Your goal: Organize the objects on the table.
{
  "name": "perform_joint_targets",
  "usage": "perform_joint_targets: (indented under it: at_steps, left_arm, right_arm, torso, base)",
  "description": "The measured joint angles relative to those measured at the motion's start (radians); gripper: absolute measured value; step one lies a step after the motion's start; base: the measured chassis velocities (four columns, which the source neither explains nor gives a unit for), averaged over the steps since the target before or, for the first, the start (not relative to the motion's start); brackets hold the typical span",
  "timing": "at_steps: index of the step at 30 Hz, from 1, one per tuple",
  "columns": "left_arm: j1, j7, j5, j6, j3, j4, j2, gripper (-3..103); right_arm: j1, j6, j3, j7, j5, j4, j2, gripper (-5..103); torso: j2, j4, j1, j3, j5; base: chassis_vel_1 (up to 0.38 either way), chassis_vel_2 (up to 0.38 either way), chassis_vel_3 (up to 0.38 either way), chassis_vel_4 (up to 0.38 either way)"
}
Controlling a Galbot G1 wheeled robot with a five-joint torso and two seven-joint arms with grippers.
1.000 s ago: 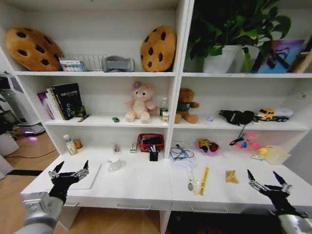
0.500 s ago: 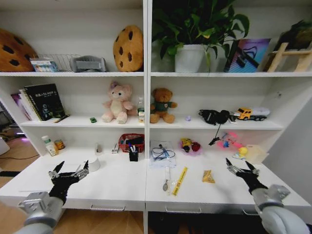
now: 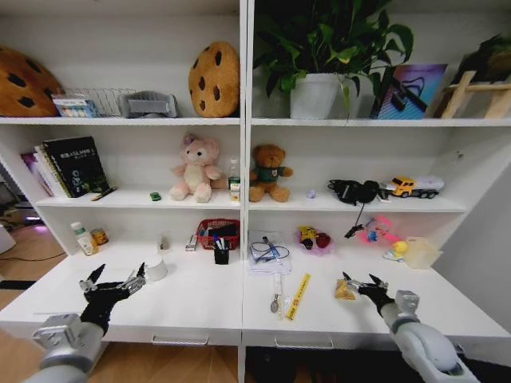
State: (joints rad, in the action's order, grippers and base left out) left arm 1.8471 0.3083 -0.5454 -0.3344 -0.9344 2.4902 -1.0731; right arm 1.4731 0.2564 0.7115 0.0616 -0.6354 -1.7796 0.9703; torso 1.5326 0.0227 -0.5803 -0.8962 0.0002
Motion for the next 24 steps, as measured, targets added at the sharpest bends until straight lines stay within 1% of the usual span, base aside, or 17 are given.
perform_joint_targets:
  at_steps: [4, 10, 11, 12, 13, 14, 15, 16, 17, 19, 20, 22, 24]
  left_arm:
    - [0.0, 0.0, 0.0, 0.0, 0.0, 0.0, 0.0, 100]
    - [0.0, 0.0, 0.0, 0.0, 0.0, 0.0, 0.0, 100]
    - [0.0, 0.0, 0.0, 0.0, 0.0, 0.0, 0.0, 100]
    - [0.0, 0.0, 0.0, 0.0, 0.0, 0.0, 0.0, 100]
    - [0.0, 0.0, 0.0, 0.0, 0.0, 0.0, 0.0, 100]
    - [0.0, 0.0, 0.0, 0.0, 0.0, 0.0, 0.0, 100]
    - [0.0, 0.0, 0.0, 0.0, 0.0, 0.0, 0.0, 100]
    - [0.0, 0.0, 0.0, 0.0, 0.0, 0.0, 0.0, 100]
    - [0.0, 0.0, 0.0, 0.0, 0.0, 0.0, 0.0, 100]
    - [0.0, 0.0, 0.0, 0.0, 0.0, 0.0, 0.0, 100]
    - [0.0, 0.0, 0.0, 0.0, 0.0, 0.0, 0.0, 100]
    - [0.0, 0.0, 0.0, 0.0, 0.0, 0.0, 0.0, 100]
    - [0.0, 0.0, 0.0, 0.0, 0.0, 0.0, 0.0, 100]
  right_arm:
    - [-0.022, -0.012, -0.043, -0.008, 0.019, 0.045, 0.007, 100]
    - [-0.062, -0.008, -0.081, -0.002, 0.029, 0.089, 0.024, 100]
    - [-0.069, -0.008, -0.083, 0.0, 0.029, 0.096, 0.024, 103]
    - [-0.069, -0.008, -0.083, 0.0, 0.029, 0.096, 0.024, 103]
    - [-0.076, -0.008, -0.084, 0.002, 0.029, 0.104, 0.024, 95]
    - [-0.081, -0.011, -0.086, 0.005, 0.028, 0.112, 0.024, 90]
    - [-0.081, -0.011, -0.086, 0.005, 0.028, 0.112, 0.024, 90]
    - [-0.085, -0.016, -0.089, 0.008, 0.029, 0.122, 0.024, 85]
    - [-0.085, -0.016, -0.089, 0.008, 0.029, 0.122, 0.024, 85]
    - [-0.087, -0.02, -0.093, 0.008, 0.027, 0.13, 0.024, 74]
    - [-0.087, -0.02, -0.093, 0.008, 0.027, 0.13, 0.024, 74]
    - [-0.091, -0.03, -0.097, 0.003, 0.026, 0.138, 0.027, 63]
    - [-0.095, -0.035, -0.099, 0.0, 0.026, 0.143, 0.029, 63]
  torso:
    - [0.0, 0.0, 0.0, 0.0, -0.0003]
    - [0.0, 0.0, 0.0, 0.0, -0.0003]
    - [0.0, 0.0, 0.0, 0.0, -0.0002]
    - [0.0, 0.0, 0.0, 0.0, -0.0002]
    - [0.0, -0.0001, 0.0, 0.0, -0.0003]
    - [0.0, -0.0001, 0.0, 0.0, -0.0003]
    - [0.0, -0.0001, 0.0, 0.0, -0.0003]
    - [0.0, 0.0, 0.0, 0.0, -0.0003]
    - [0.0, 0.0, 0.0, 0.0, -0.0003]
    - [0.0, 0.0, 0.0, 0.0, -0.0003]
    - [0.0, 0.0, 0.0, 0.0, -0.0003]
    - [0.0, 0.0001, 0.0, 0.0, -0.0003]
    - [0.0, 0.0, 0.0, 0.0, -0.0002]
  base:
    - [0.0, 0.0, 0.0, 0.0]
    - [0.0, 0.0, 0.0, 0.0]
    - [0.0, 0.0, 0.0, 0.0]
    - [0.0, 0.0, 0.0, 0.0]
    - [0.0, 0.0, 0.0, 0.0]
    - [0.0, 0.0, 0.0, 0.0]
    - [0.0, 0.0, 0.0, 0.0]
    - [0.0, 0.0, 0.0, 0.0]
    - [0.0, 0.0, 0.0, 0.0]
    - [0.0, 0.0, 0.0, 0.0]
    - [0.0, 0.0, 0.0, 0.0]
    - [0.0, 0.0, 0.0, 0.0]
    - [0.0, 0.0, 0.0, 0.0]
